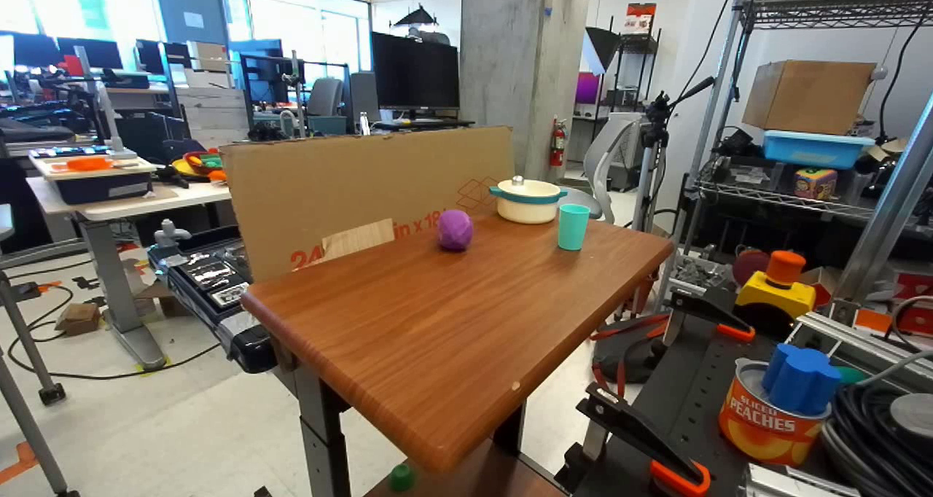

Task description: Pick up the purple object on the table and move it at the edge of the table

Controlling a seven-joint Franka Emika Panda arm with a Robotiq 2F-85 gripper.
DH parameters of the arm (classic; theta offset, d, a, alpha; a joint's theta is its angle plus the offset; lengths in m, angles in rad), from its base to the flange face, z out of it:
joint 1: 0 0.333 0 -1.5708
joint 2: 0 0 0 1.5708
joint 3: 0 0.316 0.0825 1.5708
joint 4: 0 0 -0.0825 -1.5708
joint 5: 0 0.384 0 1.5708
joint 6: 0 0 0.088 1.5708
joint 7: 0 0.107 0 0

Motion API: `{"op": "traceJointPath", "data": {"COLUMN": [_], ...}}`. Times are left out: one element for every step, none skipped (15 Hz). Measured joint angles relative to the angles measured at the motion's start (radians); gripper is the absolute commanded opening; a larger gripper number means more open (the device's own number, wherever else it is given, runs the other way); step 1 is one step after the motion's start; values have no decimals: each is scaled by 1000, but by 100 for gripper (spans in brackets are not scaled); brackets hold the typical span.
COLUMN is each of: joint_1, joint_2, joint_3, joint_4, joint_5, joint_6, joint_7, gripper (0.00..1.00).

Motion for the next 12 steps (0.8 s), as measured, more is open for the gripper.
{"op": "traceJointPath", "data": {"joint_1": [0,0,0,0,0,-4,-12,-28,-47,-71,-96,-123], "joint_2": [0,0,0,0,0,1,6,18,38,70,109,158], "joint_3": [0,0,0,0,0,1,1,1,1,1,0,-2], "joint_4": [0,0,0,0,0,0,1,4,9,18,31,50], "joint_5": [0,0,0,0,0,0,-2,-4,-9,-18,-31,-47], "joint_6": [0,0,0,0,0,0,7,23,51,88,128,172], "joint_7": [0,0,0,0,0,0,0,0,0,0,0,0], "gripper": [100,100,100,100,100,100,100,100,100,100,100,100]}}
